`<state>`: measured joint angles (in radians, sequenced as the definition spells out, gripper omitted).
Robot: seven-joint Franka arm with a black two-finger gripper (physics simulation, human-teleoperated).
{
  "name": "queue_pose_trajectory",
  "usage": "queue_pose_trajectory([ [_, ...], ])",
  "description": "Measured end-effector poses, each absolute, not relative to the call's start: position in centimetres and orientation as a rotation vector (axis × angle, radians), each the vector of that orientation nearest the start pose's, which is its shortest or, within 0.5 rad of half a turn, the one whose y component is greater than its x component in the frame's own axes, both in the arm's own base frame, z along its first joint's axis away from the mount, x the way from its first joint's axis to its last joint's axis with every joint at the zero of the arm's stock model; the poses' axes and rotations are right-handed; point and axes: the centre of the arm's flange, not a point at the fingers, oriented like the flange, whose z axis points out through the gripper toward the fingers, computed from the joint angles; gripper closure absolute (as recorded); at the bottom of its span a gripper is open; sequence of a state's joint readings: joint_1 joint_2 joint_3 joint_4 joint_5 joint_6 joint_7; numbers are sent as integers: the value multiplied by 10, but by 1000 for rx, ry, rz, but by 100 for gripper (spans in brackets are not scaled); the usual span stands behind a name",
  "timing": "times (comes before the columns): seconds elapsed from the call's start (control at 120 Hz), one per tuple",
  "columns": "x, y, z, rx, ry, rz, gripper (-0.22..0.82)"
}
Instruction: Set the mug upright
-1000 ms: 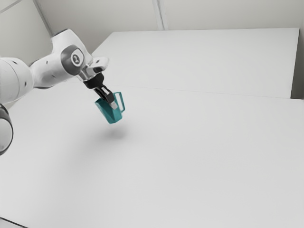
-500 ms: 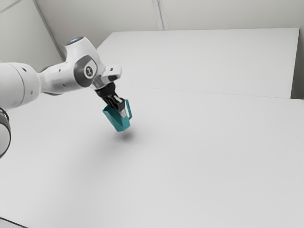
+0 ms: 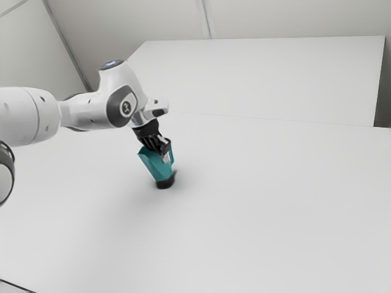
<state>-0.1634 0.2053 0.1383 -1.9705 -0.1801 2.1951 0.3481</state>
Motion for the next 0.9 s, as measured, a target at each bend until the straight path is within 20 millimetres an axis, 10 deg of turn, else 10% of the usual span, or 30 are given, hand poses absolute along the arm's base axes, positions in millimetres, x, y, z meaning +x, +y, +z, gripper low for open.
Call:
queue_pose_trajectory([
  [0.433,604,-29,349,-3228,329,-45,75],
  [0.9,602,-31,387,-3218,325,-143,37],
])
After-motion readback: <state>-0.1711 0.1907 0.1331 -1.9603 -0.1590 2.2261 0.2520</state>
